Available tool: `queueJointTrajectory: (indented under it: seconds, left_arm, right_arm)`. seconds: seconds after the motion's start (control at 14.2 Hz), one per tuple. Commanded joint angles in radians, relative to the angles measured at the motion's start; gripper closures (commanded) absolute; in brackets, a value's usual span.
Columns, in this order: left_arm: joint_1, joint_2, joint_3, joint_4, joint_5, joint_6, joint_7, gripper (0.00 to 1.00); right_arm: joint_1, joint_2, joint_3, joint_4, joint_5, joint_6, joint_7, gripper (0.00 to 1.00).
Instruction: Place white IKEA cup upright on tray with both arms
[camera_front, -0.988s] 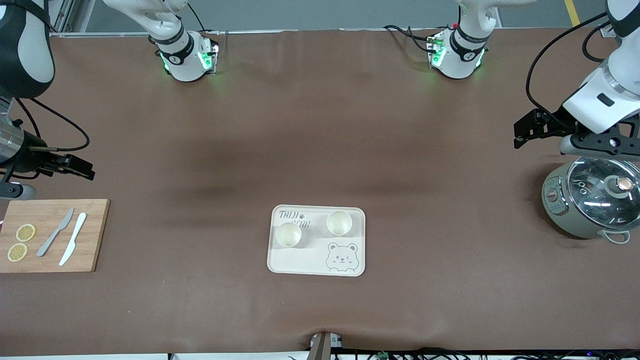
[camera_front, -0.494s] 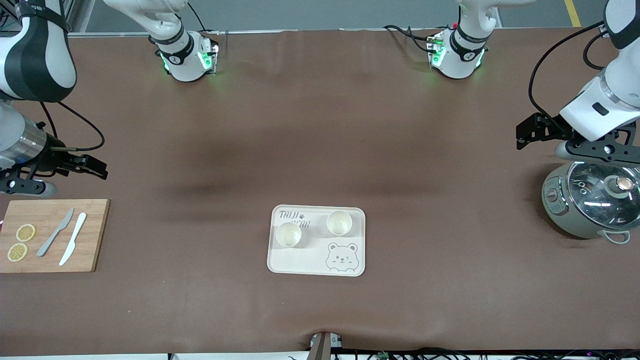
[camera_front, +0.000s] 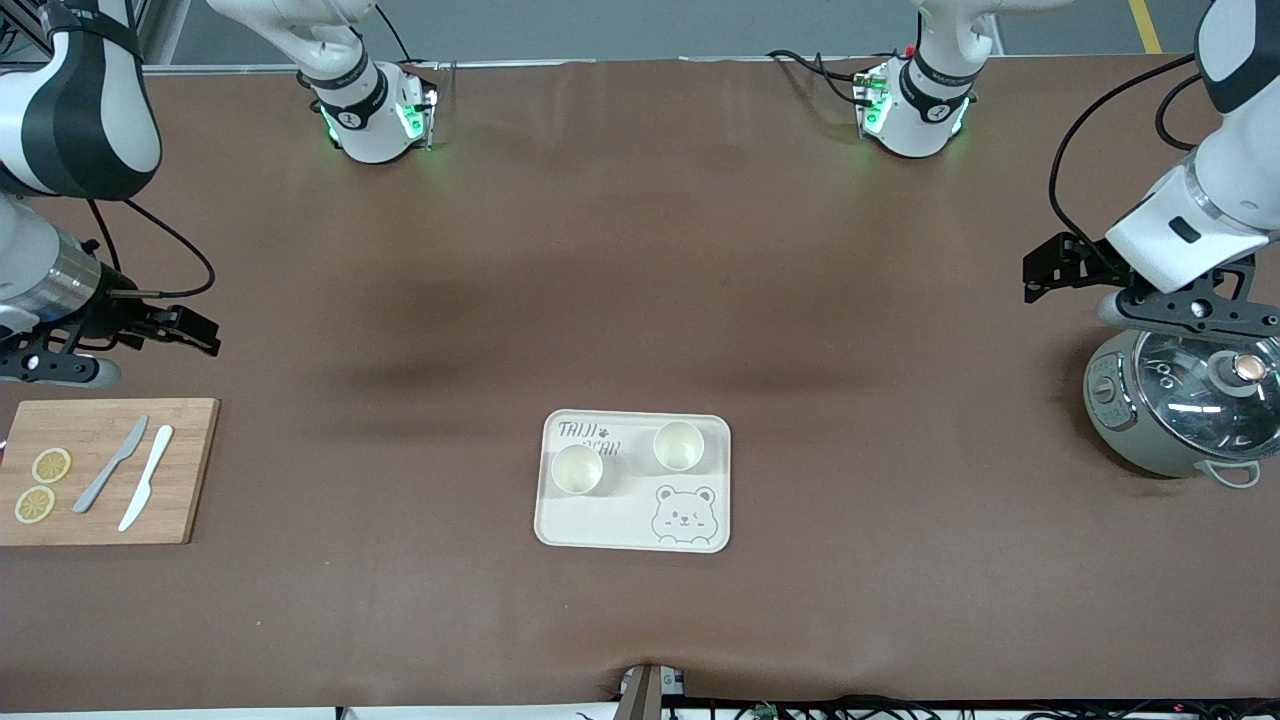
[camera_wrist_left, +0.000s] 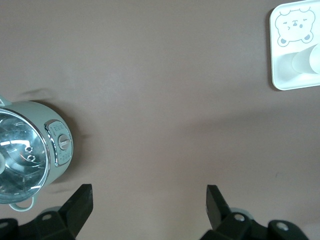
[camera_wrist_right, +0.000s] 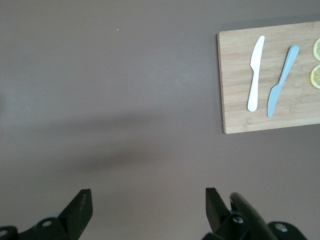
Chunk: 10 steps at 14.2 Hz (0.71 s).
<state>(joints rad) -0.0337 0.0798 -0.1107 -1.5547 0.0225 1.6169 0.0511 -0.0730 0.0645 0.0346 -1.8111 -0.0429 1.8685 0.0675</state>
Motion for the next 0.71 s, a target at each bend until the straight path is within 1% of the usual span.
queueJointTrajectory:
  seconds: [0.0,0.21,0.42,0.63]
  left_arm:
    - [-0.008,0.011,0.005,0.021,0.01,-0.018,0.01,0.0]
    - [-0.006,0.014,0.003,0.019,0.01,-0.018,0.009,0.0]
    - [-0.005,0.015,0.002,0.021,0.01,-0.018,0.018,0.0]
    - [-0.003,0.017,0.002,0.021,0.01,-0.018,0.015,0.0]
  right_arm:
    - [-0.014,-0.032,0.008,-0.028,0.021,0.0,-0.008,0.0]
    - [-0.013,-0.054,0.008,-0.016,0.02,-0.018,-0.008,0.0]
    - [-0.014,-0.057,0.007,0.007,0.021,-0.048,-0.011,0.0]
    - [-0.014,-0.057,0.007,0.007,0.02,-0.055,-0.011,0.0]
